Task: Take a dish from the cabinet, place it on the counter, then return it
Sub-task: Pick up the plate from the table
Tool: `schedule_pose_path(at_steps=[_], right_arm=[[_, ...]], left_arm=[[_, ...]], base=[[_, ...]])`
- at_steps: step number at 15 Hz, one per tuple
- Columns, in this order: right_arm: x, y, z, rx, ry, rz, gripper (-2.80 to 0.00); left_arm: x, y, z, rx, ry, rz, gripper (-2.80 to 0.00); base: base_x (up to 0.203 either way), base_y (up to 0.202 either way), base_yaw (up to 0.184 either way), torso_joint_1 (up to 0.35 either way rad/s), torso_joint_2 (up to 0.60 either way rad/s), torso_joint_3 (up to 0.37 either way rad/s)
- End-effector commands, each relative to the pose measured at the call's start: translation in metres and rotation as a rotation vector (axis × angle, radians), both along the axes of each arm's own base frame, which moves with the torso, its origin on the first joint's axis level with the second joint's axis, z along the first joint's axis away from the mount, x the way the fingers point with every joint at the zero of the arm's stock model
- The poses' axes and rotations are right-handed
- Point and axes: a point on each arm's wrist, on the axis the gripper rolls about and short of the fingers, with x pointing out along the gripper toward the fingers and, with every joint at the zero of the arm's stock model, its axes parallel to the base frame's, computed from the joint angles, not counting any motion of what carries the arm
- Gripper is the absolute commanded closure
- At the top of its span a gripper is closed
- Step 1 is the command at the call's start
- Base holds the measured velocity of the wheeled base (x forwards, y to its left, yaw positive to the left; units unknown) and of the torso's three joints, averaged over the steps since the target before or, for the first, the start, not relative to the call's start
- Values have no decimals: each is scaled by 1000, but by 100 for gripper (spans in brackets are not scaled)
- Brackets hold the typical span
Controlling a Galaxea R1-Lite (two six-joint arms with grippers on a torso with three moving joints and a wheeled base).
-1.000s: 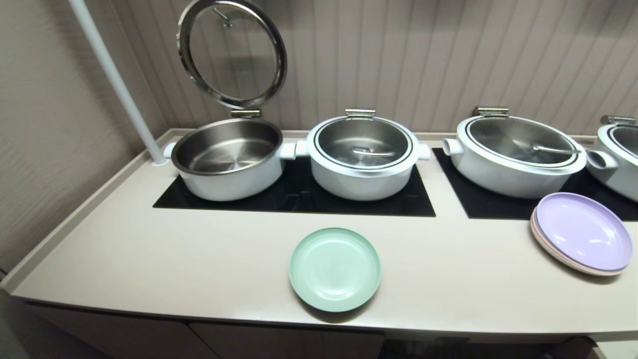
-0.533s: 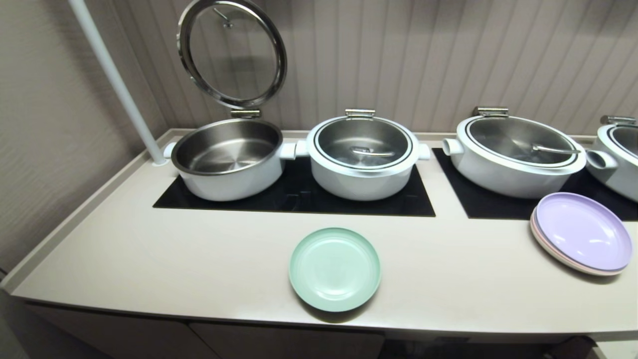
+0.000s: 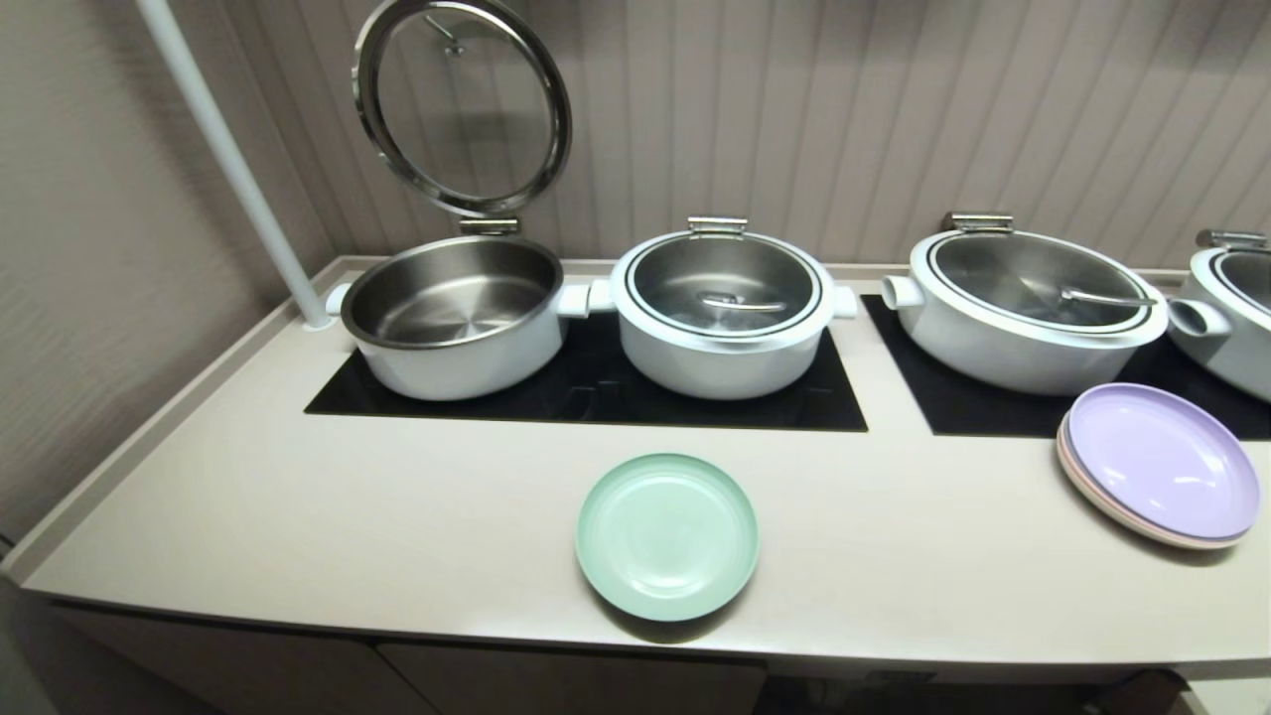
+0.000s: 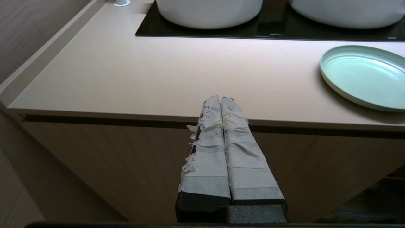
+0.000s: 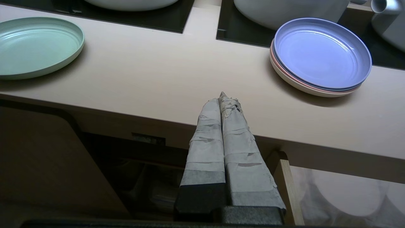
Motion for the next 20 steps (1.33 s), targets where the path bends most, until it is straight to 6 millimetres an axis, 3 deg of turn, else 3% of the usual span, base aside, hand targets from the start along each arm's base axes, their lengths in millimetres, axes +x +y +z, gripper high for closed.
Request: schedule_pose_path(at_steps=[1, 8, 16, 20], right_arm=[[0, 0, 0, -2, 1, 1, 0], [0, 0, 0, 0, 3, 1, 0], [0, 0, 0, 1, 1, -1, 0], [0, 0, 0, 25, 2, 0, 0]], left_arm=[[0, 0, 0, -1, 0, 0, 0], [0, 0, 0, -1, 0, 2, 0], [0, 0, 0, 0, 0, 2, 0], [0, 0, 0, 1, 0, 2, 0]], base=[[0, 0, 0, 0, 0, 0], [0, 0, 0, 0, 0, 0], [1, 165, -1, 3, 2, 2], [0, 18, 0, -1, 1, 0]])
